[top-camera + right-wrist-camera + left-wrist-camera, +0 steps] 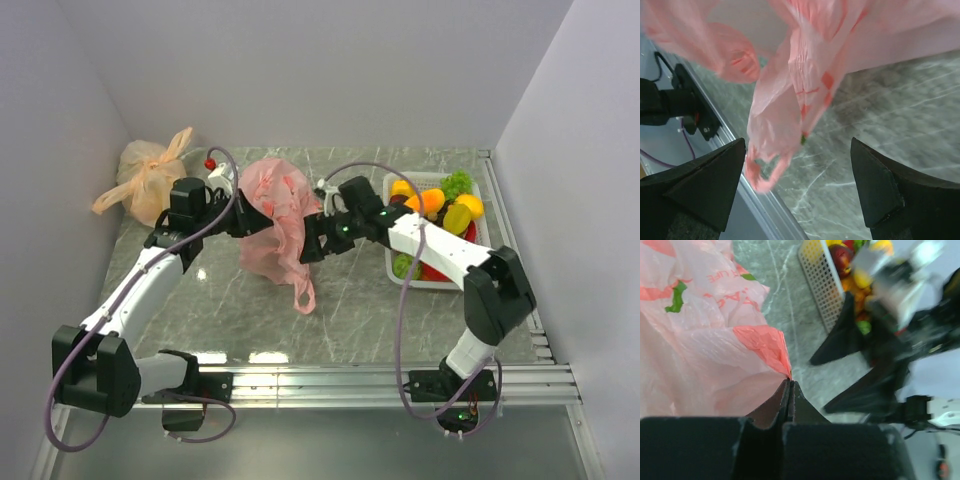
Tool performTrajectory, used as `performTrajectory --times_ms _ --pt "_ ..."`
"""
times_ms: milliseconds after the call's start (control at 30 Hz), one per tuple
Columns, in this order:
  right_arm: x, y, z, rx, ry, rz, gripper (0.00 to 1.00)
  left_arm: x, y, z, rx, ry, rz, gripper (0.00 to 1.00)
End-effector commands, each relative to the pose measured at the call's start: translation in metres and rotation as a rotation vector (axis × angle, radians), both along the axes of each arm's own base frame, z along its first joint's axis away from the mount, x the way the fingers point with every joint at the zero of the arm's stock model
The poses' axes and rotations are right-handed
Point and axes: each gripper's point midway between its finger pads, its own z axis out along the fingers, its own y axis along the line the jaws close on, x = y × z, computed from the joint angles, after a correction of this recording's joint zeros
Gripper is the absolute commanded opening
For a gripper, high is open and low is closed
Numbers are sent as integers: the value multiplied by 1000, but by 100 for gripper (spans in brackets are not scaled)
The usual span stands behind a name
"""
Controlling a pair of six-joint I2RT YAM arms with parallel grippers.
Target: Place the fake fruits into the plastic bag and tie a complex knot
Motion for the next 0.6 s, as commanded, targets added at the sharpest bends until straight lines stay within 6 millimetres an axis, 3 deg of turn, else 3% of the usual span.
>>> performTrajectory --times_ms 0,100,167,200,300,333,367,400,433,467,567 --pt "8 22 4 34 -37 -11 92 2 -9 23 -141 16 -9 0" --pt "18 33 -5 -6 -53 -34 93 2 -7 26 -169 33 -8 0" --pt "23 36 -22 -35 -18 -46 90 1 -1 25 -199 70 13 0" --pt "27 36 -25 -50 -16 -62 79 0 1 24 -212 88 17 0" --pt "43 14 -51 -198 -45 -130 53 -1 19 33 -221 86 18 0" --pt "50 -2 -59 -247 -47 -167 36 -2 33 38 -216 70 28 0" --pt "59 -17 -61 -285 -71 -216 27 -7 41 35 -165 58 17 0" --pt "62 -30 -68 -315 -75 -227 6 -8 53 36 -135 37 30 0" --pt "64 -41 -70 -340 -78 -237 0 -6 68 34 -99 22 52 0" --pt "76 -59 -72 -378 -89 -283 0 -16 77 26 -20 23 25 0" --pt "91 -84 -60 -410 -149 -318 0 -31 94 14 78 26 -23 0"
